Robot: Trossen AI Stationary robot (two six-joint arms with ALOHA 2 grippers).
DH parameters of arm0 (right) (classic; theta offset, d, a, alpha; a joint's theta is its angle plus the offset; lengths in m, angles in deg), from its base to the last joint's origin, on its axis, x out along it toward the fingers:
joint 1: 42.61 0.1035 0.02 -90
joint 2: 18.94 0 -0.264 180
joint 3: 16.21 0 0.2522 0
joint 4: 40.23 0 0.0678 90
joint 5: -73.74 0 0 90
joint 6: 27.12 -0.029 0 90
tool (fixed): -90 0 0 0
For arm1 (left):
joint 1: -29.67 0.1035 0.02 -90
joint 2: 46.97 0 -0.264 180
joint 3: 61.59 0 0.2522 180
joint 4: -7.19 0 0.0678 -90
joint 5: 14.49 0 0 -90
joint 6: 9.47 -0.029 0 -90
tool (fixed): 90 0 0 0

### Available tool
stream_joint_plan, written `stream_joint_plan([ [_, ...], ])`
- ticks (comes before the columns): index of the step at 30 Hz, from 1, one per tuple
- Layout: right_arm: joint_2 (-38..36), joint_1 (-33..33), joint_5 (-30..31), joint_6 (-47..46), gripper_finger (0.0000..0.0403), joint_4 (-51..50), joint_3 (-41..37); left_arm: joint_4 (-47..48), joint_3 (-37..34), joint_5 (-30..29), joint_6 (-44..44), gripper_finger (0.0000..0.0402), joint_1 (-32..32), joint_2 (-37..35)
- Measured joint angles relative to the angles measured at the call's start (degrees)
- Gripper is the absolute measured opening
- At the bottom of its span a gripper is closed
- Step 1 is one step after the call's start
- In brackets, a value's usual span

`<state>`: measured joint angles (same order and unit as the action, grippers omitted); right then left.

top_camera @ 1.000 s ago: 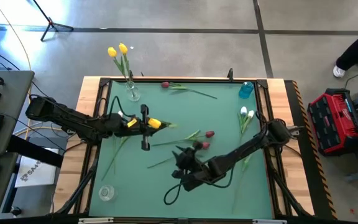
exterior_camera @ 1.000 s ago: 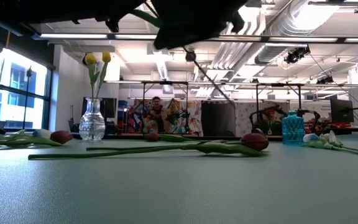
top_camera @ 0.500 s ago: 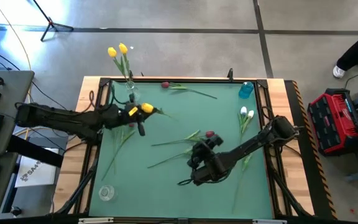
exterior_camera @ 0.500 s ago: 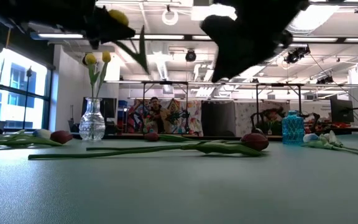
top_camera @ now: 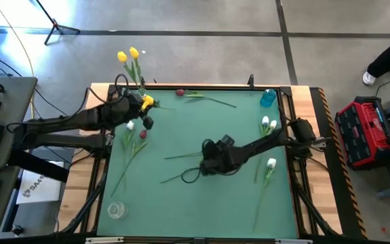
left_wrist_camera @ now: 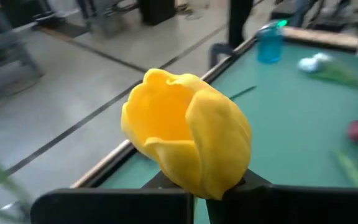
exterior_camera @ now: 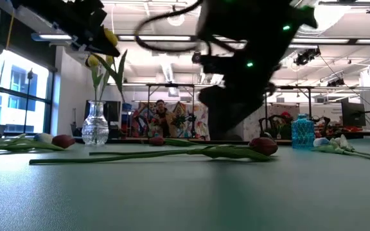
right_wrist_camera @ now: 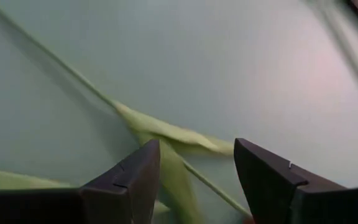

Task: Sort flowers into vase by color
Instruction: Put the yellow tulip into the top transparent vase

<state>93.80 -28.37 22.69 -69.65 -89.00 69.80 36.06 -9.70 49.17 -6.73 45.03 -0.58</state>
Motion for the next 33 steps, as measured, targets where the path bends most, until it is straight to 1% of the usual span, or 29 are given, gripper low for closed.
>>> stream_joint_plan([
  [2, 0.0, -0.9, -1.7, 4.1, 0.0186, 4.2, 0.0, 3.5, 1.8, -0.7, -0.4, 0.0, 2.3, 0.0],
  [6, -0.3, -1.3, -1.8, 9.8, 0.0175, 9.2, 0.0, 7.3, 4.7, -0.6, -0.9, 0.0, 6.5, 0.0],
  [11, -0.7, -1.9, -2.5, 12.9, 0.0167, 10.4, 0.0, 7.9, 9.8, 7.2, -0.9, 0.0, 9.2, 0.0],
  [13, -0.7, -2.3, -3.0, 13.0, 0.0167, 10.0, 0.0, 9.0, 12.4, 8.8, -0.9, 0.0, 9.5, 0.2],
  [15, -0.7, -2.7, -3.7, 13.2, 0.0167, 10.1, 0.0, 11.6, 15.5, 8.9, -1.5, 0.0, 10.0, 0.6],
  [18, -0.7, -3.4, -5.1, 14.6, 0.0167, 10.1, 0.0, 17.7, 20.9, 7.0, -3.1, 0.0, 11.3, 1.6],
  [24, -0.7, -3.8, -5.2, 19.1, 0.0167, 10.7, 0.0, 27.3, 30.1, 6.3, -4.0, 0.0, 14.6, 4.3],
  [30, -0.7, -3.8, -5.2, 20.6, 0.0167, 12.6, 0.0, 30.8, 35.9, 6.5, -5.9, 0.0, 18.3, 6.5],
  [33, -0.7, -3.8, -5.4, 20.7, 0.0167, 12.6, 0.0, 30.8, 37.9, 8.2, -6.0, 0.0, 19.8, 7.4],
])
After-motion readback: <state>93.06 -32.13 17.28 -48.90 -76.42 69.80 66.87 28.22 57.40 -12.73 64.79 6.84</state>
